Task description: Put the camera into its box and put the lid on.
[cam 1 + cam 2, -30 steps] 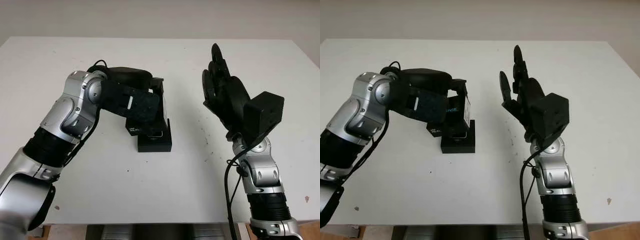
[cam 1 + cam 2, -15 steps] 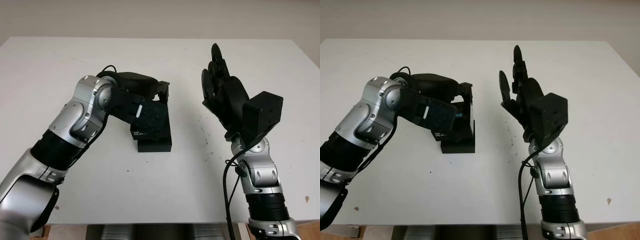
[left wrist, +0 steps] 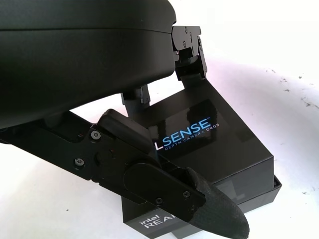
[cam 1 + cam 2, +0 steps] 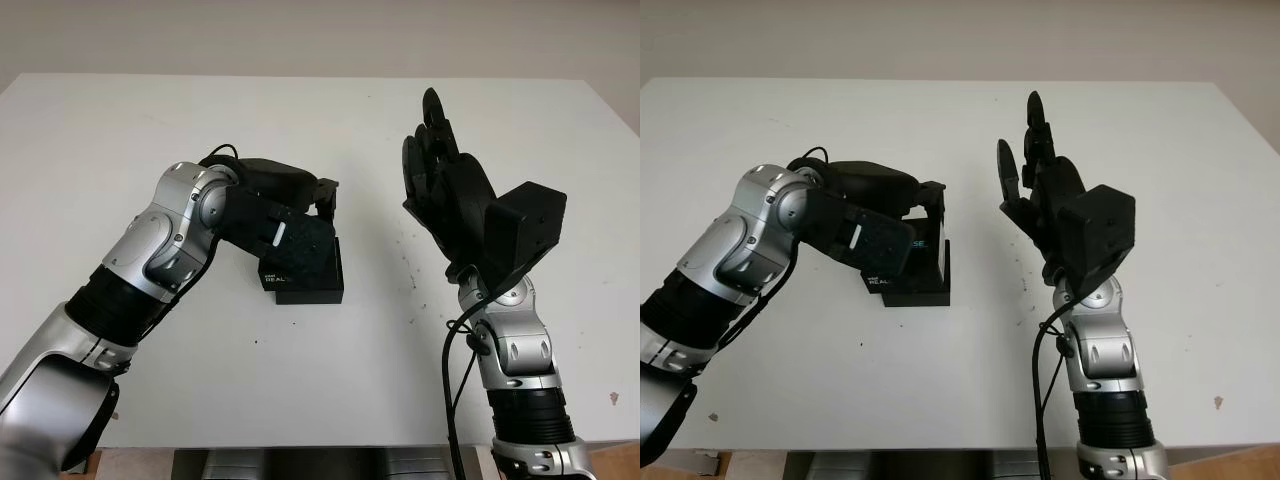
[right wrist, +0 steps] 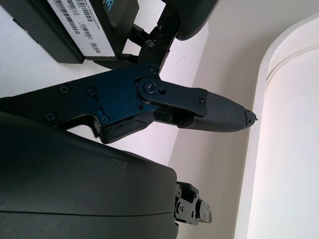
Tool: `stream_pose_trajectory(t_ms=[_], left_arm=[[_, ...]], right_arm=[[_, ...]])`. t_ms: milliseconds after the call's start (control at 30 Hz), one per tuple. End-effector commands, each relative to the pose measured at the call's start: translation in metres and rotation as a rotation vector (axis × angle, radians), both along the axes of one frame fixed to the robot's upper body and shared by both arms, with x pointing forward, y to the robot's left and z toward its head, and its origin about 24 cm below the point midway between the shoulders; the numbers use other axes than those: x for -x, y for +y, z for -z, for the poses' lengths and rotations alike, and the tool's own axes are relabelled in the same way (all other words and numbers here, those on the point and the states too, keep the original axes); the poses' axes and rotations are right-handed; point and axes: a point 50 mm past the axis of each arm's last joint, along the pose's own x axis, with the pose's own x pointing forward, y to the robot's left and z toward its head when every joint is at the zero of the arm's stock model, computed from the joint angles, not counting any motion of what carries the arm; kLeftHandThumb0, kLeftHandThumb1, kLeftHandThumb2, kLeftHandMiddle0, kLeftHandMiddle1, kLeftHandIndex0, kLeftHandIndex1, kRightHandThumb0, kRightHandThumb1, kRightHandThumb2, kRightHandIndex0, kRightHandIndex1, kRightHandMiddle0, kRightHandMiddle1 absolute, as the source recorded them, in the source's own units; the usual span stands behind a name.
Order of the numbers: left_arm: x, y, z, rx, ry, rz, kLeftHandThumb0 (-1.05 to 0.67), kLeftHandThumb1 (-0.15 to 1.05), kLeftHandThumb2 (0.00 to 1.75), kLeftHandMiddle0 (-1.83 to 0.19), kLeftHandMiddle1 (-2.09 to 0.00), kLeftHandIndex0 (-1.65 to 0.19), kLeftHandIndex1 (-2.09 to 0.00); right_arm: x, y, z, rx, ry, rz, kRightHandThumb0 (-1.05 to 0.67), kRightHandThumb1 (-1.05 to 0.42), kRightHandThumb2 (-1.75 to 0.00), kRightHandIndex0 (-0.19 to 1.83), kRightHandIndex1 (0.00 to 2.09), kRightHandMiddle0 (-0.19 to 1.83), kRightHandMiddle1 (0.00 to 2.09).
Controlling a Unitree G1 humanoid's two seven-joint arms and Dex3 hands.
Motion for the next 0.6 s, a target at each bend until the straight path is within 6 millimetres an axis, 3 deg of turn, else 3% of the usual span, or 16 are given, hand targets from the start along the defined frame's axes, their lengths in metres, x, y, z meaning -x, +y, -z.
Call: stream_pose_trajectory(t_ms=[0, 233, 567], left_arm=[[0.0006, -0.0031, 0.0011, -0.015, 0.001, 0.004, -0.26, 0.97, 0.05, -0.70, -2.09, -0.09, -1.96], [-0.0007, -0.0050, 0.0040, -0.019, -0.012, 0.012, -0.27, 0.97, 0.05, -0.66, -2.09, 0.06, -1.95], [-0.0011, -0.0105, 0.0059, 0.020, -0.012, 0.018, -0.28, 0.96, 0.05, -0.71, -2.09, -0.03, -1.92]], right_arm=[[0.0020, 0.0007, -0.0040, -0.001, -0.023, -0.003, -0.79, -1.05, -0.63, -0.19, 0.01, -0.19, 0.03], [0.0029, 0.0017, -0.0042, 0.007, -0.026, -0.005, -0.79, -1.05, -0.64, -0.19, 0.01, -0.19, 0.02], [0.0023, 0.0025, -0.0041, 0.008, -0.021, -0.005, -0.77, -1.05, -0.63, -0.19, 0.00, -0.18, 0.01]])
